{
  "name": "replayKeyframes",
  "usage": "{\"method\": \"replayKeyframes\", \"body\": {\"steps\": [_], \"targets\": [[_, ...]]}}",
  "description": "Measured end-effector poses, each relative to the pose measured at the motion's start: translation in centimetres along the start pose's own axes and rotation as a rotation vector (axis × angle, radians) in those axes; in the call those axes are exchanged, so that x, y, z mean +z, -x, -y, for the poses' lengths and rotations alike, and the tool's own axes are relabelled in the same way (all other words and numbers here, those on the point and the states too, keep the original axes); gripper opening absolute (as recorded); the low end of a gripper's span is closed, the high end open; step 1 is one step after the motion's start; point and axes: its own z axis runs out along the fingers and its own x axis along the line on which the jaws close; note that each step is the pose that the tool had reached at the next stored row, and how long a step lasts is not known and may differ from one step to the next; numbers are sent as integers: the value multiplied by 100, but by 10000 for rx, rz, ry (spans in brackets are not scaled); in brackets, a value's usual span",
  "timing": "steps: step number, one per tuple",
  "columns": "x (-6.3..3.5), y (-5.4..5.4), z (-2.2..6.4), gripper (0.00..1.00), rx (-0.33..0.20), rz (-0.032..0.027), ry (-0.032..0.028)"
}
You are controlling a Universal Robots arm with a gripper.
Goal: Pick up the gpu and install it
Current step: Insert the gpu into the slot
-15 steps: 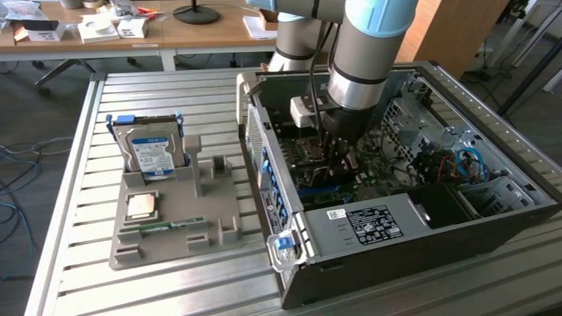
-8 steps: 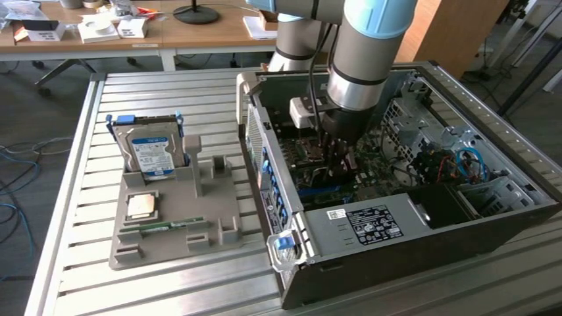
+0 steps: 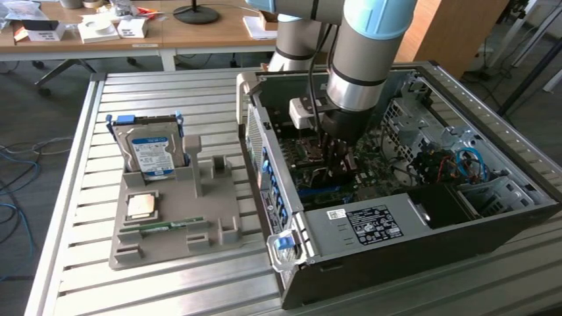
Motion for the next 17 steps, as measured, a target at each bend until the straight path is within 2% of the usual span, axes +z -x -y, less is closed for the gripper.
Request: {"method": "replayKeyframes", "body": {"steps": [17], "targets": [[10,0,-8,26,0,0,1]]}}
